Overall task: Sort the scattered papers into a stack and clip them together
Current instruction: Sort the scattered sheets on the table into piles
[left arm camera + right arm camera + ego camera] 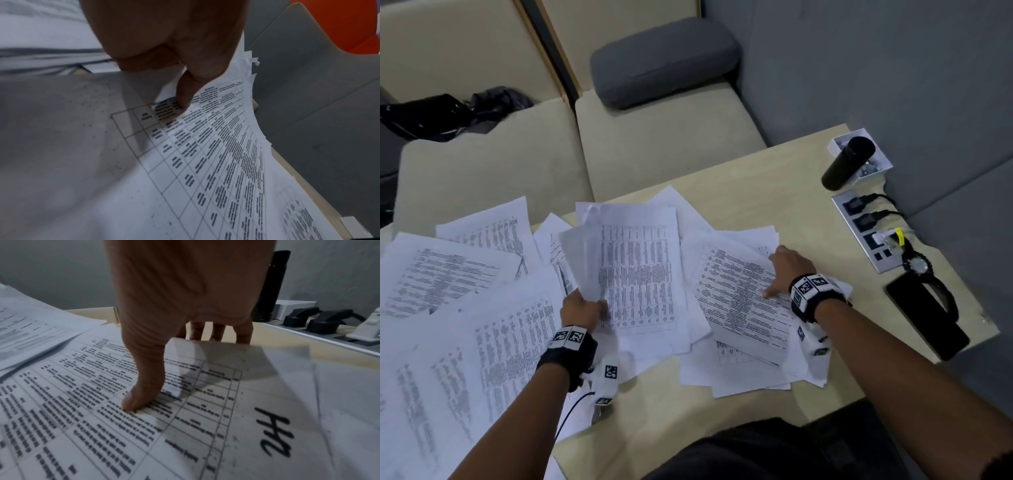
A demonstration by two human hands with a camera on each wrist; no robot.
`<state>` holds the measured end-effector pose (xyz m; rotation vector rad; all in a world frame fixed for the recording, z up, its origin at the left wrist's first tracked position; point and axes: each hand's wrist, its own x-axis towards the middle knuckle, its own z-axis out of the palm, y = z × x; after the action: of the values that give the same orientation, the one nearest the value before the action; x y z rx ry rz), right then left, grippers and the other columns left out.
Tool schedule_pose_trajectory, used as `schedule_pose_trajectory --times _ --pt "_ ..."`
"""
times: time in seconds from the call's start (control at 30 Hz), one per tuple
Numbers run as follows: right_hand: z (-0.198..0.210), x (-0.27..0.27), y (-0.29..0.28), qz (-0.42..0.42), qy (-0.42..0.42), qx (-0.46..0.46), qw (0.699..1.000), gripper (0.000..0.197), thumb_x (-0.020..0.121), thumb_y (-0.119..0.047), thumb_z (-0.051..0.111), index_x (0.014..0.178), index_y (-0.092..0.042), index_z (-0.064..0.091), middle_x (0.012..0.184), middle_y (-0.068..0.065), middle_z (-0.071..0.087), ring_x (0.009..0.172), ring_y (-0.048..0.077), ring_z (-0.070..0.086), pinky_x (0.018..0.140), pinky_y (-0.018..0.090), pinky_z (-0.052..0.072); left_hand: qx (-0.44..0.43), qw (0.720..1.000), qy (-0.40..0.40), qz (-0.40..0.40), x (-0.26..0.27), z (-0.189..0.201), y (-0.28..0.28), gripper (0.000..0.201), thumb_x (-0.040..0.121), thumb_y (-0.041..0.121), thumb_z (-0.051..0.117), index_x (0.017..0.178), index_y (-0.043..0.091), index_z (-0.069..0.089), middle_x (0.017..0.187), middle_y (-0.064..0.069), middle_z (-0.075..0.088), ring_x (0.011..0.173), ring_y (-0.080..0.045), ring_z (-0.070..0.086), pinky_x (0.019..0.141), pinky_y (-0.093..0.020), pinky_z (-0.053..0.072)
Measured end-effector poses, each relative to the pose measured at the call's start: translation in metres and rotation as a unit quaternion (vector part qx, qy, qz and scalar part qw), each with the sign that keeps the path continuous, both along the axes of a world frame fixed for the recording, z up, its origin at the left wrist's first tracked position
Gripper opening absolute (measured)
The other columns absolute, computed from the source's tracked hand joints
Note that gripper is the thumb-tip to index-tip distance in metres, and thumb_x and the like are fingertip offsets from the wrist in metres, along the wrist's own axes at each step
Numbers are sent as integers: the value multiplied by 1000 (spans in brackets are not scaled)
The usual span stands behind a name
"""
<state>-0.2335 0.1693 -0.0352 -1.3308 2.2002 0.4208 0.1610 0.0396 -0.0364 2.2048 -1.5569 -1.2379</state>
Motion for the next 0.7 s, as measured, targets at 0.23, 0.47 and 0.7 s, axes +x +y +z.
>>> schedule_pose_trajectory --times 0.23,0.47,0.7 --pt "5 -24 26 -230 -66 -108 965 72 77 -41 78 137 -11 51 131 13 62 116 33 61 94 39 52 50 999 18 -12 33 -6 -8 22 60 -3 73 82 0 67 81 -18 72 80 -32 69 79 -54 58" --pt "-5 -12 61 -305 -61 -139 940 45 83 -26 72 119 -2 60 128 18 59 114 35 57 94 41 51 56 995 76 -40 -7 16 16 11 66 -17 60 67 -6 61 54 -14 60 54 -24 55 48 -26 48" --pt "-15 15 74 -110 -10 -128 986 40 79 -31 76 110 -9 63 148 9 36 132 31 35 106 44 39 60 997 26 -42 -54 -7 38 20 62 -7 62 79 3 60 82 -17 68 80 -32 68 72 -43 61"
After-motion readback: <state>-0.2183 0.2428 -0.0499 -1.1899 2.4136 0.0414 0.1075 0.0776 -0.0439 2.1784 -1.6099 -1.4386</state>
